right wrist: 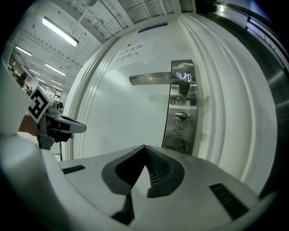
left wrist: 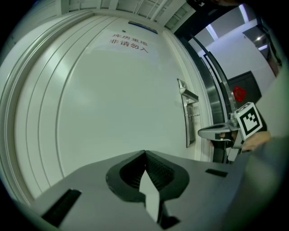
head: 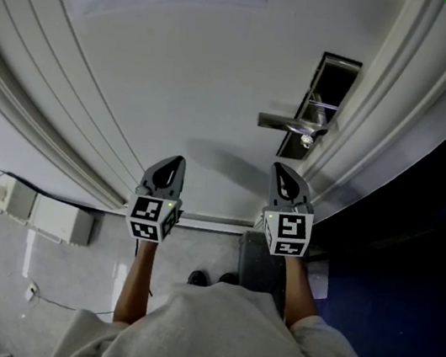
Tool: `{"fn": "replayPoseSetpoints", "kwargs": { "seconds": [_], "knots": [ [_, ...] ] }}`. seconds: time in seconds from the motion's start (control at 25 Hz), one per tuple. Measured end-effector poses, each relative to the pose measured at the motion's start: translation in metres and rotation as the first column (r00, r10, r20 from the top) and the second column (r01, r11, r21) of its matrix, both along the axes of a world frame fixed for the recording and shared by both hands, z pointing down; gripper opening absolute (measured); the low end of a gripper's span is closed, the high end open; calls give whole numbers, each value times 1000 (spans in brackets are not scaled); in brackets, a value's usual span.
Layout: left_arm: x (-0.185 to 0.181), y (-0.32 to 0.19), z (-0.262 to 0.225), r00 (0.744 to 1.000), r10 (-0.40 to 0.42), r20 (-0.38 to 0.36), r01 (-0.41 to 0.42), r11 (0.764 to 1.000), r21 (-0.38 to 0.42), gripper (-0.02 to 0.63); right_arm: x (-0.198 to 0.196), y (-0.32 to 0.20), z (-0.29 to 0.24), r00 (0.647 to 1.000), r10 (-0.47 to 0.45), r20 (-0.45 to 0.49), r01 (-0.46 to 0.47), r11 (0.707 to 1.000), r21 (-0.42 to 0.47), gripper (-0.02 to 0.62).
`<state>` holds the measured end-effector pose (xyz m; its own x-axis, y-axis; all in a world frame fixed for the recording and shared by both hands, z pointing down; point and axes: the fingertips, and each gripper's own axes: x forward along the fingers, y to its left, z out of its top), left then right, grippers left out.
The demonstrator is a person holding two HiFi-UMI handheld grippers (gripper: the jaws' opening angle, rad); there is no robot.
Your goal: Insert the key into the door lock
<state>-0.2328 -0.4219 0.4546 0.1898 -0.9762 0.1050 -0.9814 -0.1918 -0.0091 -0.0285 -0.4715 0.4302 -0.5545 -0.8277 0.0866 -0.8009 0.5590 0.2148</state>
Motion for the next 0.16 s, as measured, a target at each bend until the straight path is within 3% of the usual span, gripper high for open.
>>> {"fn": "replayPoseSetpoints", "kwargs": {
  "seconds": [0.16],
  "knots": [
    [-2,-1,-1,1000,0,2,0,1000,0,17,-2,-1,-2,1000,3,-1,-2,1000,5,21]
  ]
}}
